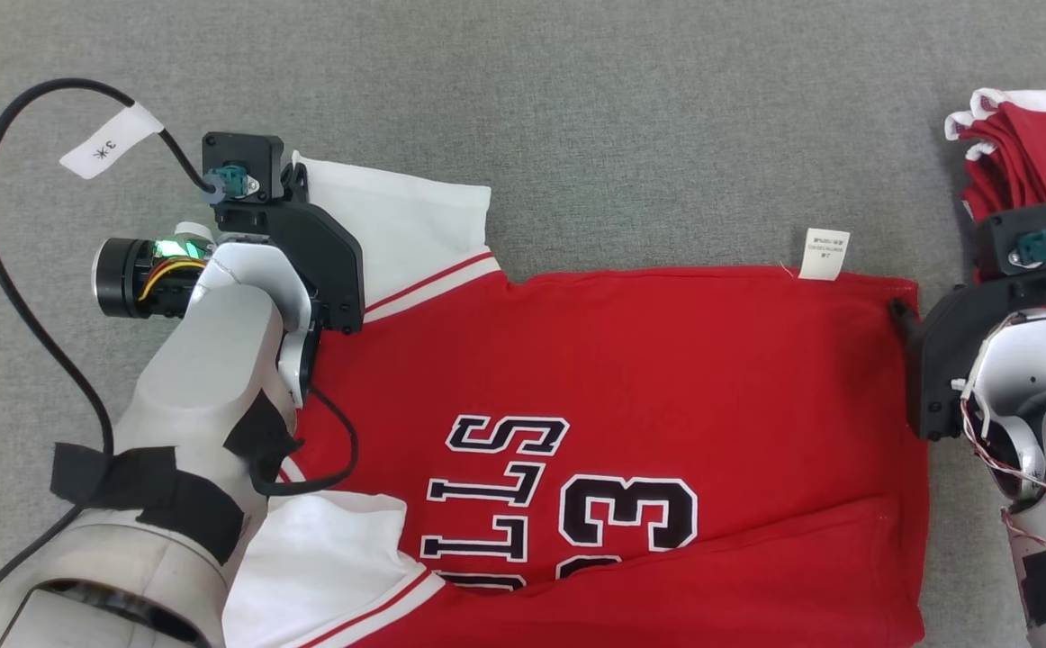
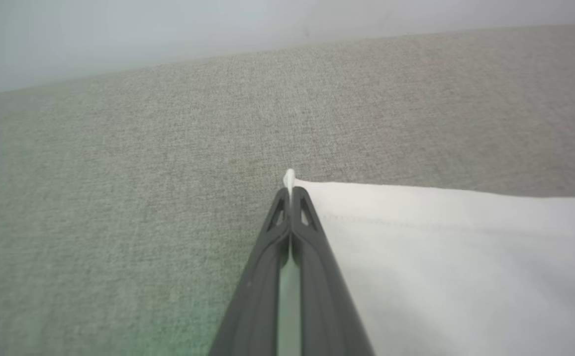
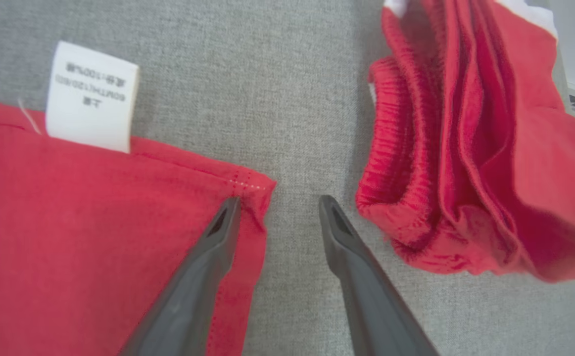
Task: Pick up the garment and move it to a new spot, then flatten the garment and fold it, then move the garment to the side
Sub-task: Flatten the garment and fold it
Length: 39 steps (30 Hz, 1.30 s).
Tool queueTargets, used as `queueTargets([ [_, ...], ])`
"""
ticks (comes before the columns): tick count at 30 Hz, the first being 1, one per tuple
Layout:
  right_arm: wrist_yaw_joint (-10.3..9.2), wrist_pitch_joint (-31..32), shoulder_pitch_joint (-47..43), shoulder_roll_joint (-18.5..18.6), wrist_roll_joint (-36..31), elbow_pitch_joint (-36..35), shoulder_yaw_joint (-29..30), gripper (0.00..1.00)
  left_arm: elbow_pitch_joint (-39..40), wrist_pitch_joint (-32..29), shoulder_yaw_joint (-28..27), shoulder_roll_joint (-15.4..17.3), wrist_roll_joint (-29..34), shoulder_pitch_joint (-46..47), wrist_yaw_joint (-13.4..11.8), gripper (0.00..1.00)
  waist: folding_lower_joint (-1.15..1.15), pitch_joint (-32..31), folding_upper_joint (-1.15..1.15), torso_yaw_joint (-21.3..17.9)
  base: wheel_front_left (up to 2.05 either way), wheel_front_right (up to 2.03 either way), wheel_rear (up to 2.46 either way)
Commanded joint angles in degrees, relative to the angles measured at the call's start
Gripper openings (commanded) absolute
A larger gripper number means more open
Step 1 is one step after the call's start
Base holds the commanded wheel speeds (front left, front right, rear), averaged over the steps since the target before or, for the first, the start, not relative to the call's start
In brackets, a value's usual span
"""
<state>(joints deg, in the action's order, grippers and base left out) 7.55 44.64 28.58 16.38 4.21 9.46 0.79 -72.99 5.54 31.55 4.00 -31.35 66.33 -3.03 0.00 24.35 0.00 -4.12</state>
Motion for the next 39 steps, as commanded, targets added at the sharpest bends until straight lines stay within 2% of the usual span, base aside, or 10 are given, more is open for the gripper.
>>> queueTargets([
  [1, -0.16, 0.28, 0.03, 0.32, 0.43, 0.75, -0.52, 0.78, -0.25, 0.39, 0.14, -0.09, -0.13, 0.32, -0.01, 0.00, 0.00, 0.00, 0.00, 0.12, 0.00, 0.00, 0.00],
  [2, -0.16, 0.28, 0.46, 0.67, 0.54, 1.21, -0.85, 0.60, -0.30, 0.43, 0.19, -0.11, -0.22, 0.27, 0.05, 0.00, 0.00, 0.01, 0.00, 0.19, 0.00, 0.00, 0.00],
  [3, -0.16, 0.25, 0.83, 0.91, 0.78, 1.67, -1.26, 0.50, -0.34, 0.47, 0.23, -0.12, -0.32, 0.21, 0.14, 0.00, 0.00, 0.03, 0.00, 0.24, 0.00, 0.00, 0.00],
  [8, -0.16, -0.16, 1.69, 1.34, 1.01, 2.72, -2.48, 0.44, -0.51, 0.49, 0.46, -0.09, -0.57, -0.52, 0.36, 0.00, 0.00, -0.26, 0.00, 0.30, 0.00, 0.00, 0.00],
  [11, -0.16, -0.18, 1.61, 1.62, 1.14, 3.21, -2.98, 0.35, -0.60, 0.61, 0.60, 0.12, -0.78, -0.93, 0.37, 0.00, 0.00, -0.71, 0.00, 0.28, 0.00, 0.00, 0.00],
  [12, -0.16, -0.25, 1.58, 1.84, 1.31, 3.43, -3.10, 0.24, -0.61, 0.76, 0.66, 0.17, -0.79, -1.00, 0.31, 0.00, 0.00, -0.83, 0.00, 0.28, 0.00, 0.00, 0.00],
  [13, -0.16, -0.42, 1.62, 2.09, 1.36, 3.57, -3.28, 0.08, -0.63, 1.01, 0.73, 0.20, -0.78, -1.02, 0.22, 0.00, 0.00, -0.92, 0.00, 0.30, 0.00, 0.00, 0.00],
  [14, -0.16, -0.78, 1.72, 2.25, 1.44, 3.78, -3.34, 0.00, -0.63, 1.36, 0.81, 0.24, -0.73, -1.00, 0.15, 0.00, 0.00, -0.99, 0.00, 0.34, 0.00, 0.00, 0.00],
  [31, -0.16, -11.06, 0.48, 1.72, 2.28, 6.09, -1.47, 0.00, -0.45, 8.09, 1.05, -0.01, -1.59, -1.66, 0.15, 0.00, 0.00, -4.61, 0.00, 1.59, 0.00, 0.00, 0.00],
  [39, -0.16, -13.84, -4.37, 1.02, 3.77, 3.73, 0.05, 0.00, 4.92, 9.66, -1.24, -0.52, -3.27, -5.65, -0.02, 0.00, 0.00, -8.06, 0.00, 2.51, 0.00, 0.00, 0.00],
])
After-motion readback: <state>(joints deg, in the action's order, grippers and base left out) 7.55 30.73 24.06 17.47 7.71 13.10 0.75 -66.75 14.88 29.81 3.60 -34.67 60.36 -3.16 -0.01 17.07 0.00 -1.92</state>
